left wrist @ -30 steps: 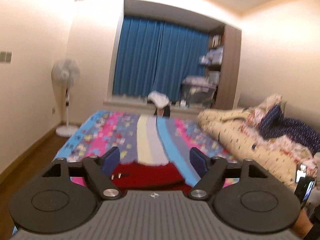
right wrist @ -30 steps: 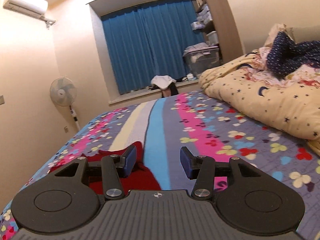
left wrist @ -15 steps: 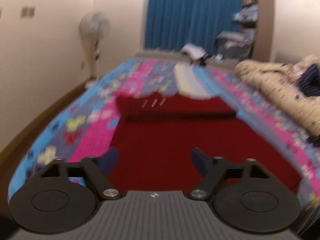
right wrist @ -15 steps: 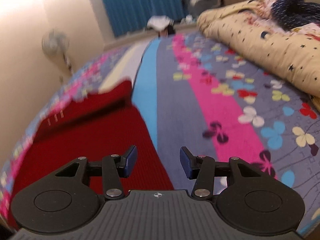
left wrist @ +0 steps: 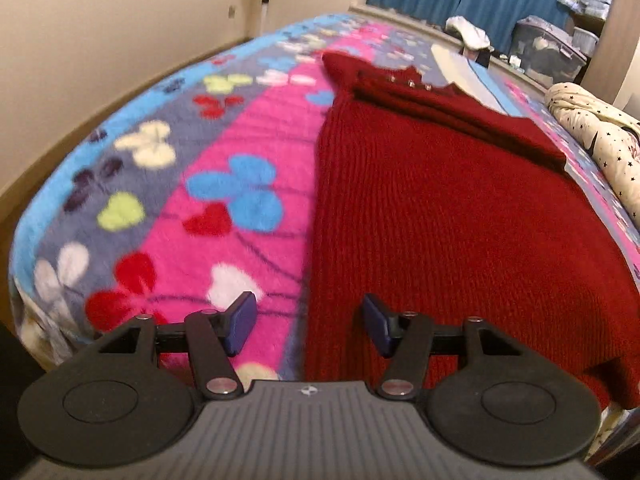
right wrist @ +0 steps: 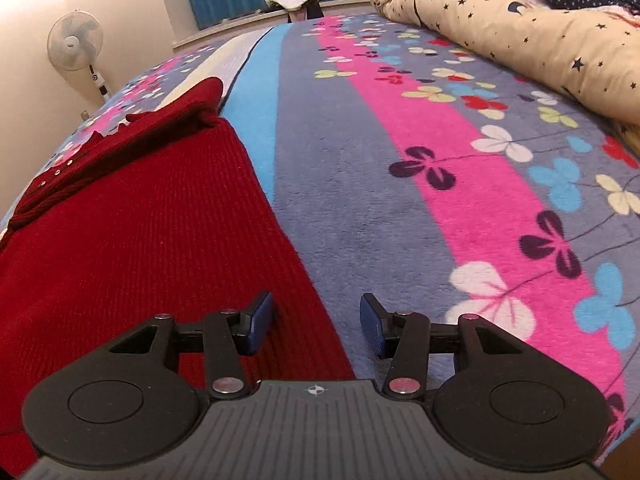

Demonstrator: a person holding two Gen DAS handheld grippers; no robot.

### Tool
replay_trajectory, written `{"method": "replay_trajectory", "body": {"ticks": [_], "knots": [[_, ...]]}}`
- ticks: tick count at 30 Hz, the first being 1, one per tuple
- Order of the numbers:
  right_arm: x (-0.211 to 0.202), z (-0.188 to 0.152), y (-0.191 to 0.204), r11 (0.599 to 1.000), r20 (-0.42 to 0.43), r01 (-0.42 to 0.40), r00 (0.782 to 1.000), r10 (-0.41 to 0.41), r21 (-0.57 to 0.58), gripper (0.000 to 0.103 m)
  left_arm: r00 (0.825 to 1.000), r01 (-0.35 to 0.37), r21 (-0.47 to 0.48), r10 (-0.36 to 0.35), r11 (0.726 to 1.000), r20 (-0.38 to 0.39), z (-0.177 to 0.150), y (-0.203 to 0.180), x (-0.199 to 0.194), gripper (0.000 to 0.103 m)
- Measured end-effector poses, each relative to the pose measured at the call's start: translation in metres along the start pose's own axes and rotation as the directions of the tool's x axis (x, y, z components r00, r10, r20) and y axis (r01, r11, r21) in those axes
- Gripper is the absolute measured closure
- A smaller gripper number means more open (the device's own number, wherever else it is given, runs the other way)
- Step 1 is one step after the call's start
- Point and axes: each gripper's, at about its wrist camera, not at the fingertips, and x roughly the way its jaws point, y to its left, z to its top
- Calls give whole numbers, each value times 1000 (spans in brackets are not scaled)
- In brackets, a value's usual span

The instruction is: Fold small clothes

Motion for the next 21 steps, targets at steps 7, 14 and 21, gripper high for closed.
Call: {"method": "replay_trajectory", "body": {"ticks": [7,14,21], "knots": [[2,-5,9,999,0,18,1000,-18,-33,61,1000,1,126,-4,992,21,-7,-22,-2,57],[-6,-7,14,997,20,-7,1000,9,-82,90,999,-1,192,-6,981,38,-11,-32,-5,80],[-11,-6,15,997,41,-16,999,19,-82,92,999,-3,211,-6,977,44,-11,-32,-6,90]]}}
